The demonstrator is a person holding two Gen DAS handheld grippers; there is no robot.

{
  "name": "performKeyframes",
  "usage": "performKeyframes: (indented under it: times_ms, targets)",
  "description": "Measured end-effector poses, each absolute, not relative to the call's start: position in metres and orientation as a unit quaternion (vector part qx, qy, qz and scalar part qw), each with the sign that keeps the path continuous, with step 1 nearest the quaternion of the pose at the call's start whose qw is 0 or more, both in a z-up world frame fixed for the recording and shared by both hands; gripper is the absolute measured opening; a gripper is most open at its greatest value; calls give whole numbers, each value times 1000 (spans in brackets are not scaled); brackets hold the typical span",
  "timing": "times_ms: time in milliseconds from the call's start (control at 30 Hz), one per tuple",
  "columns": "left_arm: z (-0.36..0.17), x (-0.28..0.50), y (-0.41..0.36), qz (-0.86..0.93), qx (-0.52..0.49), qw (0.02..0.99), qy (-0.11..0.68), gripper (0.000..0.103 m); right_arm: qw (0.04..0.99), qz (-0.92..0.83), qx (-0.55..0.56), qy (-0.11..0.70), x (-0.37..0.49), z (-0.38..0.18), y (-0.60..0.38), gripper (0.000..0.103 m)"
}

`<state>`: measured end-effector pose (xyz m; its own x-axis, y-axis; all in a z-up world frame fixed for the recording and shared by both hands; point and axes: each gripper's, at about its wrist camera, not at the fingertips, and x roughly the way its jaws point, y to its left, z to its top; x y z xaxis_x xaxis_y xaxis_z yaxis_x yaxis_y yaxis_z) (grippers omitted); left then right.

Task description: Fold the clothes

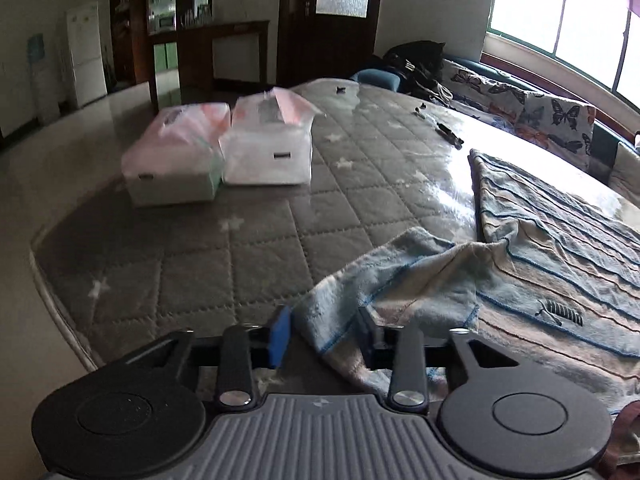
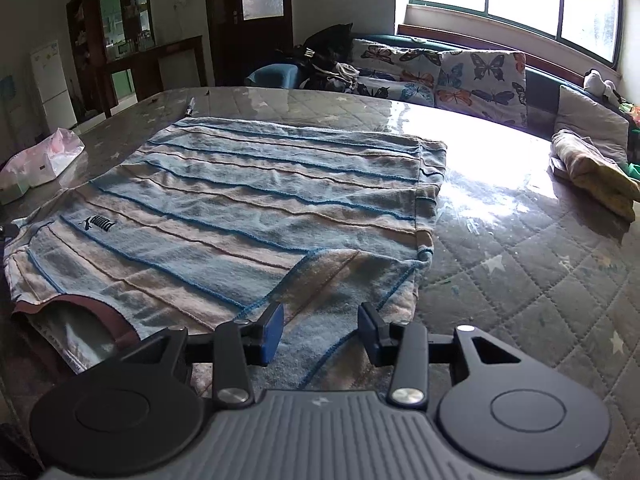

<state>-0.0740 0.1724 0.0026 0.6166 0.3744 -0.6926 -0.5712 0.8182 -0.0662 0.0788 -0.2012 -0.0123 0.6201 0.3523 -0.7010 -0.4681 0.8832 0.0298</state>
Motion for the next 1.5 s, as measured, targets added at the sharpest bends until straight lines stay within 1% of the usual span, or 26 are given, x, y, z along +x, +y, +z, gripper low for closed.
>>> performKeyframes:
  times_ms: [33, 67, 133, 200, 333, 433, 567, 700, 767, 800, 833, 900, 933, 1100, 1133, 1167, 1267, 1400, 1500]
  targets:
    - [2, -75, 173, 265, -140, 889, 346, 17, 897, 228, -77, 370, 78, -12, -202, 41]
    - [3, -76, 173, 262, -141, 891, 342, 12, 898, 227, -76, 369, 77, -12, -202, 41]
    - [7, -79, 172, 250, -149, 897, 332, 8, 899, 227, -76, 368, 76, -10, -203, 41]
    - [16, -82, 167, 225, -149, 910, 313, 7, 899, 227, -75, 366, 75, -9, -203, 41]
    - [40, -85, 146, 144, -136, 942, 273, 7, 901, 226, -74, 363, 72, -7, -203, 42]
    - [49, -83, 122, 68, -115, 956, 260, 7, 901, 227, -73, 361, 71, -6, -202, 42]
    - [43, -73, 98, -7, -96, 956, 277, 8, 901, 228, -72, 361, 70, -6, -201, 42]
    - [32, -69, 80, -51, -76, 947, 307, 10, 901, 227, -71, 362, 70, -6, -202, 42]
    - [30, -67, 75, -64, -69, 944, 316, 14, 901, 227, -70, 363, 70, -6, -202, 42]
    - [31, -67, 75, -67, -68, 944, 315, 18, 901, 226, -69, 364, 70, -6, -203, 42]
    - [33, -66, 76, -69, -66, 945, 312, 26, 901, 226, -69, 364, 70, -7, -203, 43]
    - [38, -63, 78, -69, -63, 948, 304, 38, 900, 226, -68, 366, 71, -8, -202, 43]
    - [41, -62, 81, -65, -62, 950, 298, 38, 900, 227, -67, 367, 71, -9, -202, 43]
    - [38, -39, 98, -26, -63, 953, 296, 35, 898, 227, -65, 371, 74, -12, -200, 45]
    - [35, -32, 102, -17, -63, 952, 299, 28, 898, 227, -65, 372, 74, -12, -200, 45]
    - [32, -26, 106, -13, -66, 950, 304, 25, 897, 227, -64, 372, 75, -13, -200, 45]
    - [21, -6, 114, -6, -67, 945, 320, 18, 896, 228, -63, 375, 76, -15, -199, 45]
    - [3, 14, 119, -12, -61, 936, 347, 18, 895, 227, -62, 379, 77, -17, -198, 45]
    - [-4, 17, 118, -15, -49, 935, 351, 18, 894, 225, -61, 382, 79, -19, -198, 45]
